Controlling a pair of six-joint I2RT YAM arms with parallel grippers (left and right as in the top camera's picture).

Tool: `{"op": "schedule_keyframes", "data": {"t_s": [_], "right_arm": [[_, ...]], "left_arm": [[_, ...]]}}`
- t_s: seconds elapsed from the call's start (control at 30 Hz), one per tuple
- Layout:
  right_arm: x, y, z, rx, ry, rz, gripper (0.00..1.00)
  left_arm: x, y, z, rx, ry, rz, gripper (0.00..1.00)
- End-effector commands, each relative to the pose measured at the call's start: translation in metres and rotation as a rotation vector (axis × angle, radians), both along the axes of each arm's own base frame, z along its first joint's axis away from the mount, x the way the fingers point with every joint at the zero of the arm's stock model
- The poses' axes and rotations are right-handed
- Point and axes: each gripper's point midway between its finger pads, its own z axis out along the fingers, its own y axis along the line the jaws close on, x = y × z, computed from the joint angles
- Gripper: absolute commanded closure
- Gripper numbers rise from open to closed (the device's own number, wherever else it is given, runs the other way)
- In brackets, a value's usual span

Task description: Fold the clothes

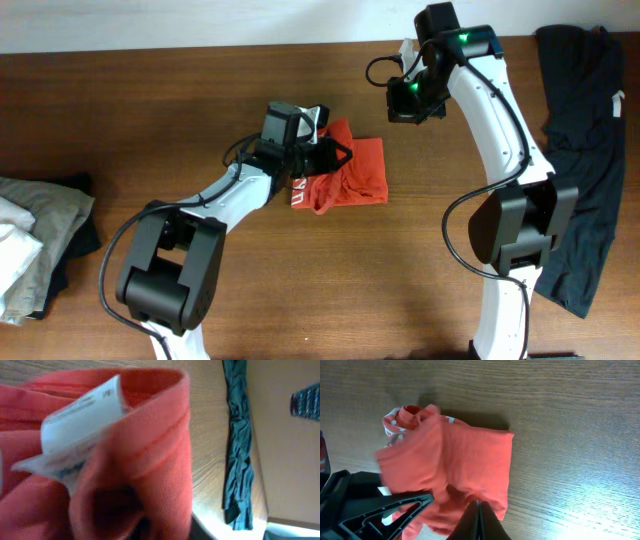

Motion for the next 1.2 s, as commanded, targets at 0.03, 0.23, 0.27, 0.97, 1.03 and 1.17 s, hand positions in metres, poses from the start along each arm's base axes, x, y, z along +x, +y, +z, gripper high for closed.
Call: {"op": "schedule_keyframes", "data": {"t_s": [0.03, 0.23, 0.27, 0.97, 1.03, 1.17], "right_arm": [[0.002, 0.001, 0.007, -0.009, -0.026, 0.019, 0.96], [0.003, 0.001, 0.007, -0.009, -0.028, 0.021, 0.96], [0.003, 0.0, 0.007, -0.011, -0.031, 0.026, 0.96], [-0.051, 0.0, 0.003, 0.051, 0.187, 0.094, 0.75], [-0.056, 0.013, -0.006, 0.027, 0.204, 0.131, 0.66], [-0.074, 0.031, -0.058, 0.025, 0.291, 0.153, 0.61]], "left_arm": [[0.006, -0.004, 0.005, -0.015, -0.001, 0.02, 0.5], [0.005, -0.03, 0.026, -0.058, -0.049, -0.013, 0.24], [0.004, -0.034, 0.03, -0.064, -0.056, -0.022, 0.24], [0.047, 0.119, -0.023, 0.321, -0.118, 0.085, 0.01], [0.049, 0.122, -0.023, 0.323, -0.121, 0.089, 0.01], [0.051, 0.14, -0.025, 0.327, -0.095, 0.121, 0.01]]}}
